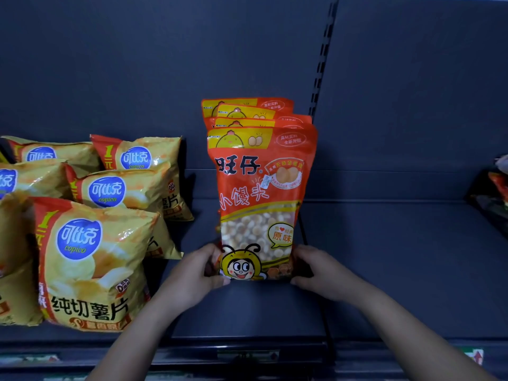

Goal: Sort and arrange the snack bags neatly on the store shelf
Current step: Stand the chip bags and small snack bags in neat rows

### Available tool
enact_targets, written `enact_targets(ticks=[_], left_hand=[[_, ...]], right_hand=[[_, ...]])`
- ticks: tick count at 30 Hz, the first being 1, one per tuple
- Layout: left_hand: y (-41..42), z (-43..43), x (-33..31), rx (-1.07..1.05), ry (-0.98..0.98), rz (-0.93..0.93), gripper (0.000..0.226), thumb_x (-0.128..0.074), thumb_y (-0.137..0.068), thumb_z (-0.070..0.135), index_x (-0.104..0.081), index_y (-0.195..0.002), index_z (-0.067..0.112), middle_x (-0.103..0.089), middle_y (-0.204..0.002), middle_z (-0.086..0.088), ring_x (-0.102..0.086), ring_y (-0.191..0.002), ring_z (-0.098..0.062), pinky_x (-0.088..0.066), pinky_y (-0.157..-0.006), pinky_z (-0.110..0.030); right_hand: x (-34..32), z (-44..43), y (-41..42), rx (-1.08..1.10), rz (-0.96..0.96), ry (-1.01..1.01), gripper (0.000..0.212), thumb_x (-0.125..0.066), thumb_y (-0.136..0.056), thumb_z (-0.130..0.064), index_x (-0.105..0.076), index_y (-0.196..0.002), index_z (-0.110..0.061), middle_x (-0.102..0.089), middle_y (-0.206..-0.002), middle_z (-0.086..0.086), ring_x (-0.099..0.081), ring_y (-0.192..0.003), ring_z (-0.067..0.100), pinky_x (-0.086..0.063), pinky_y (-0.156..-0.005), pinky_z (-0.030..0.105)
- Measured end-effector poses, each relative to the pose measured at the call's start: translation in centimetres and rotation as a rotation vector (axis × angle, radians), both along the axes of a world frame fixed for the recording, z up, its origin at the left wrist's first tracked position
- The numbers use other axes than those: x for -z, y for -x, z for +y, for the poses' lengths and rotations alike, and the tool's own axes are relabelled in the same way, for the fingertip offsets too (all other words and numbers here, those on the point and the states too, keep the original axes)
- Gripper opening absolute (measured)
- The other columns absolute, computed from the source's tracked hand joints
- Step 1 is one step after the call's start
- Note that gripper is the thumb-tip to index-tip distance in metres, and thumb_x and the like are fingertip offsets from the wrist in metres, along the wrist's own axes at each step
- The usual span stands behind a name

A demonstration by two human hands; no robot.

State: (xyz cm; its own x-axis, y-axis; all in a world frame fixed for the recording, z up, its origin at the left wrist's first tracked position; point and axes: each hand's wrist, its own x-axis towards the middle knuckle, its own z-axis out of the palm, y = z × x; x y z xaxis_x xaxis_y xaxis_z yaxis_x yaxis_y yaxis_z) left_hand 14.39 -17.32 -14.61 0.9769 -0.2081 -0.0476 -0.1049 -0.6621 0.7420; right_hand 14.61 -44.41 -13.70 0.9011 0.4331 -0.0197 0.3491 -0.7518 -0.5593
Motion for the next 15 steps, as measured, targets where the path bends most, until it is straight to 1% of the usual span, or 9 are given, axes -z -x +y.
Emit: enact_targets(ticks=[2, 4, 5, 6, 7, 9, 11, 13, 15], left_hand=[[-0.4, -0.1, 0.1, -0.025, -0.037, -0.042, 0.032, -0.077, -0.065, 0.031, -0.05, -0.079, 0.021, -0.06, -0.071, 0.005, -0.054, -0.067, -0.014, -0.045, -0.065, -0.036], [-0.6, -0.3, 0.3, -0.055, -0.112, -0.11, 0.033, -0.079, -0.071, 0.027, -0.057, -0.094, 0.02, -0.066, -0.085, 0.004, -0.061, -0.082, -0.017, -0.05, -0.072, -0.04], [-0.6, -0.5, 0.3, -0.068, -0.143, -0.151, 0.037, -0.079, -0.073, 0.027, -0.059, -0.104, 0.021, -0.068, -0.095, 0.003, -0.062, -0.091, -0.018, -0.05, -0.075, -0.04], [-0.6, -0.6, 0.3, -0.076, -0.154, -0.189, 0.042, -0.078, -0.074, 0.026, -0.06, -0.112, 0.024, -0.068, -0.103, 0.002, -0.061, -0.097, -0.02, -0.049, -0.078, -0.039], [-0.6, -0.6, 0.3, -0.074, -0.147, -0.228, 0.044, -0.078, -0.075, 0.024, -0.06, -0.115, 0.025, -0.068, -0.107, 0.002, -0.06, -0.101, -0.021, -0.049, -0.079, -0.039], [-0.5, -0.4, 0.1, -0.035, -0.123, -0.274, 0.043, -0.075, -0.074, 0.026, -0.061, -0.115, 0.027, -0.068, -0.109, 0.003, -0.06, -0.102, -0.022, -0.05, -0.079, -0.042], [-0.7, 0.1, 0.0, 0.0, -0.129, -0.279, 0.04, -0.067, -0.07, 0.034, -0.064, -0.11, 0.028, -0.069, -0.109, 0.005, -0.061, -0.104, -0.023, -0.05, -0.079, -0.042], [-1.1, 0.2, -0.1, 0.011, -0.16, -0.293, 0.038, -0.062, -0.068, 0.035, -0.067, -0.104, 0.022, -0.071, -0.106, 0.0, -0.063, -0.102, -0.027, -0.051, -0.077, -0.042], [-1.4, 0.2, -0.1, 0.016, -0.218, -0.302, 0.038, -0.06, -0.067, 0.037, -0.065, -0.098, 0.015, -0.071, -0.098, -0.003, -0.063, -0.097, -0.028, -0.05, -0.074, -0.041]], right_hand=[[-0.3, 0.0, -0.3, 0.028, -0.059, 0.022, 0.027, -0.072, -0.079, -0.015, -0.061, -0.102, -0.007, -0.054, -0.09, -0.011, -0.051, -0.092, 0.013, -0.035, -0.072, 0.016], [-0.5, 0.2, -0.6, 0.051, -0.115, 0.041, 0.021, -0.074, -0.078, -0.017, -0.064, -0.095, -0.009, -0.044, -0.076, -0.021, -0.047, -0.08, 0.008, -0.031, -0.064, 0.015], [-0.5, 0.3, -0.8, 0.054, -0.136, 0.039, 0.02, -0.074, -0.078, -0.017, -0.065, -0.093, -0.009, -0.044, -0.074, -0.022, -0.046, -0.079, 0.006, -0.03, -0.064, 0.014], [-0.4, 0.3, -0.9, 0.06, -0.145, 0.024, 0.019, -0.075, -0.077, -0.016, -0.067, -0.093, -0.009, -0.05, -0.075, -0.021, -0.049, -0.08, 0.006, -0.033, -0.066, 0.013], [-0.2, 0.3, -1.1, 0.072, -0.128, -0.013, 0.019, -0.075, -0.075, -0.013, -0.069, -0.093, -0.009, -0.058, -0.08, -0.017, -0.055, -0.082, 0.006, -0.039, -0.07, 0.015], [0.4, 0.1, -1.5, 0.087, -0.025, -0.126, 0.022, -0.076, -0.073, -0.008, -0.072, -0.095, -0.009, -0.07, -0.095, -0.006, -0.063, -0.092, 0.008, -0.05, -0.083, 0.025], [1.0, -0.2, -1.7, 0.091, 0.006, -0.188, 0.024, -0.077, -0.074, -0.008, -0.072, -0.097, -0.009, -0.071, -0.101, -0.002, -0.064, -0.098, 0.007, -0.052, -0.088, 0.03], [1.1, -0.2, -1.9, 0.097, 0.005, -0.186, 0.023, -0.076, -0.075, -0.01, -0.072, -0.098, -0.011, -0.071, -0.101, -0.004, -0.064, -0.098, 0.004, -0.052, -0.088, 0.03], [0.8, -0.1, -2.1, 0.103, 0.024, -0.153, 0.019, -0.075, -0.076, -0.01, -0.073, -0.094, -0.012, -0.072, -0.094, -0.007, -0.064, -0.089, -0.002, -0.051, -0.082, 0.022]])
